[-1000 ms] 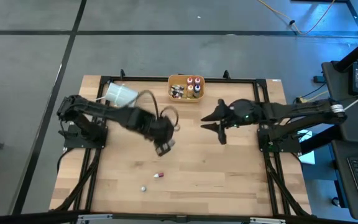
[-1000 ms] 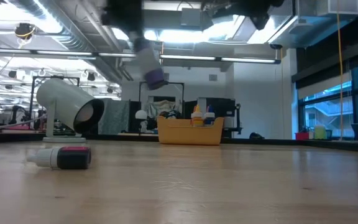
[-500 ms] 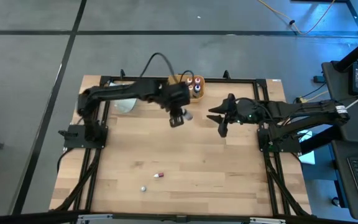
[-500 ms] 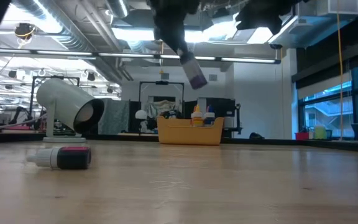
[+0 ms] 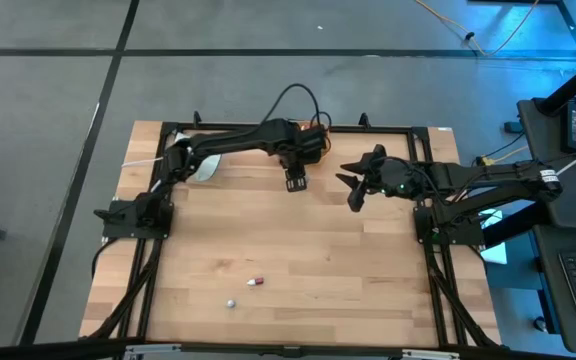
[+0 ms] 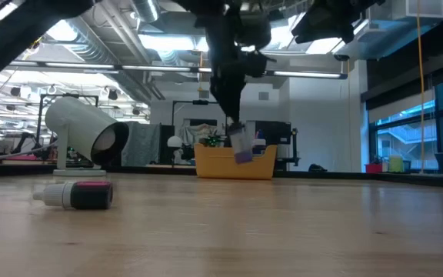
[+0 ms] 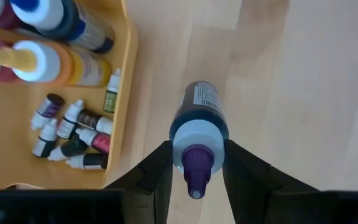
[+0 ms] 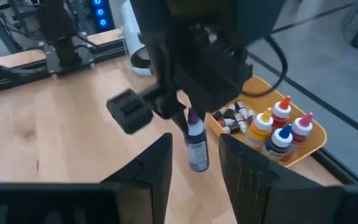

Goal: Pick & Place food coloring
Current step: Move the violet food coloring bottle to the top center of the table

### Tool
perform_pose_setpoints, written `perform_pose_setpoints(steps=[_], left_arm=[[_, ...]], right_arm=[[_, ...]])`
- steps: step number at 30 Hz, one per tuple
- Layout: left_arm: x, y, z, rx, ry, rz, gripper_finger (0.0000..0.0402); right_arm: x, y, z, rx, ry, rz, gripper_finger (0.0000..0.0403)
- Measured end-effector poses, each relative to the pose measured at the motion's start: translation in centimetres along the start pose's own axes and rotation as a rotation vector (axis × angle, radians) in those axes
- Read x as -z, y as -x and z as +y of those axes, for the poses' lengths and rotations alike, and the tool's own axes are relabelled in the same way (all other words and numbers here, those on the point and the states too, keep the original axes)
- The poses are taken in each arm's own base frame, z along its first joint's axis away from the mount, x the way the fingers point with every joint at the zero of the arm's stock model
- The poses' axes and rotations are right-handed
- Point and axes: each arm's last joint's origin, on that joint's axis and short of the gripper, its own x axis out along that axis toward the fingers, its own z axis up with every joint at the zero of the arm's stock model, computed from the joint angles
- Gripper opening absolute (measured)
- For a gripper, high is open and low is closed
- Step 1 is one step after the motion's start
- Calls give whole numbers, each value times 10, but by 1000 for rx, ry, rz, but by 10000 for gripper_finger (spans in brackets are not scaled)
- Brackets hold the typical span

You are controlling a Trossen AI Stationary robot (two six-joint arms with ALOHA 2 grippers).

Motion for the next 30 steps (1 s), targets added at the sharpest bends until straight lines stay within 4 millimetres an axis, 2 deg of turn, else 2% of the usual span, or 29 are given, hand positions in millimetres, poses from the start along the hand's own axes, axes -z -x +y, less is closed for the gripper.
perform_pose_setpoints(steps=[7,24,30], left_arm=[[-1,-27,0,2,-2,60,118],[-2,-27,-11,9,-24,59,119],[-2,-27,-11,9,-20,59,138]], right_arm=[[-1,-2,-5,30,-33,0,134],[-1,-3,-7,40,-37,1,134],[-1,-3,-7,41,-34,6,134]])
